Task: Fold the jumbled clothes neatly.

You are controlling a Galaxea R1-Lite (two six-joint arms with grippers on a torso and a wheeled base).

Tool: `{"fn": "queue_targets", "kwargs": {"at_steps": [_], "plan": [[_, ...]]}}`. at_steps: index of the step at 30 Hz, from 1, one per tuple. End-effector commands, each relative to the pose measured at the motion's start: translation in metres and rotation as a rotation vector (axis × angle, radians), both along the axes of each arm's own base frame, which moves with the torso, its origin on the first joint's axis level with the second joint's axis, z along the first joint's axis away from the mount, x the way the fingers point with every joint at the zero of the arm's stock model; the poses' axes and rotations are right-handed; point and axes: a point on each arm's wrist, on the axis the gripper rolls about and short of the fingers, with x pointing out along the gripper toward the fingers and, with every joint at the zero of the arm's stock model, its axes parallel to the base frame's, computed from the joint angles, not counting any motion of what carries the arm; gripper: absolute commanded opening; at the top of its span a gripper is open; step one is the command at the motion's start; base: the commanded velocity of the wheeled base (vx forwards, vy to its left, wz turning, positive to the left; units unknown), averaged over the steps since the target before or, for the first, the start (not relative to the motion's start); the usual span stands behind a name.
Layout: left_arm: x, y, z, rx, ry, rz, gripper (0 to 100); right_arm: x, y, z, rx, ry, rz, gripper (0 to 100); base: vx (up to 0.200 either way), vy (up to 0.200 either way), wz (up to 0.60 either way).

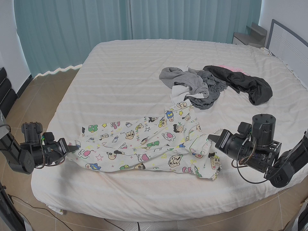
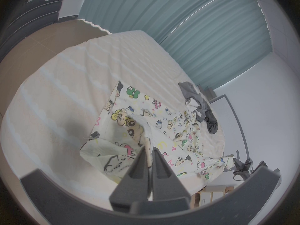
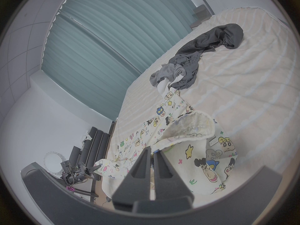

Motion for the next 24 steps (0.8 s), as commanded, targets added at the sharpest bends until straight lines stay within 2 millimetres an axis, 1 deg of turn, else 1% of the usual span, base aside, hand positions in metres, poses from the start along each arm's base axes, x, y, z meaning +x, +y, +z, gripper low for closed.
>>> {"fn": "queue_targets", "kwargs": {"at_steps": [1,3,4,7,9,10,12,13,15,17,19,20,22,24], "plan": [[-0.005,0.001,0.02,-0.003,-0.075,0.011,0,-0.002,-0.003,0.008,0.012,-0.024,-0.007,0,0.0,0.0,0.0],[-0.005,0.001,0.02,-0.003,-0.075,0.011,0,-0.002,-0.003,0.008,0.012,-0.024,-0.007,0,0.0,0.0,0.0],[-0.007,0.001,0.022,-0.037,-0.087,0.037,0,-0.002,-0.003,0.01,0.013,-0.03,-0.006,0,0.0,0.0,0.0],[-0.01,0.003,0.026,-0.055,-0.117,0.047,0,-0.004,-0.004,0.013,0.014,-0.041,-0.005,0,0.0,0.0,0.0],[-0.013,0.002,0.022,-0.05,-0.11,0.044,0,-0.004,-0.004,0.013,0.013,-0.038,-0.005,0,0.0,0.0,0.0],[-0.018,0.001,0.019,-0.032,-0.122,0.036,0,-0.004,-0.004,0.013,0.011,-0.036,-0.007,0,0.0,0.0,0.0],[-0.022,0.002,0.025,-0.035,-0.168,0.034,0,-0.005,-0.006,0.017,0.017,-0.047,-0.01,0,0.0,0.0,0.0],[-0.023,0.002,0.024,-0.037,-0.166,0.033,0,-0.006,-0.006,0.018,0.018,-0.048,-0.01,0,0.0,0.0,0.0],[-0.034,0.0,0.015,-0.024,-0.142,0.016,0,-0.007,-0.009,0.02,0.017,-0.05,-0.016,0,0.0,0.0,0.0],[-0.037,0.002,0.015,-0.018,-0.154,0.014,0,-0.009,-0.011,0.025,0.023,-0.061,-0.019,0,0.0,0.0,0.0],[-0.043,0.001,0.008,-0.006,-0.136,0.01,0,-0.009,-0.012,0.027,0.027,-0.069,-0.022,0,0.0,0.0,0.0],[-0.043,0.002,0.008,-0.003,-0.137,0.011,0,-0.009,-0.013,0.027,0.027,-0.069,-0.023,0,0.0,0.0,0.0],[-0.045,0.01,0.012,-0.005,-0.171,0.037,0,-0.011,-0.014,0.03,0.03,-0.076,-0.025,0,0.0,0.0,0.0],[-0.05,0.009,0.005,0.005,-0.161,0.025,0,-0.012,-0.015,0.03,0.03,-0.075,-0.026,0,0.0,0.0,0.0]]}}
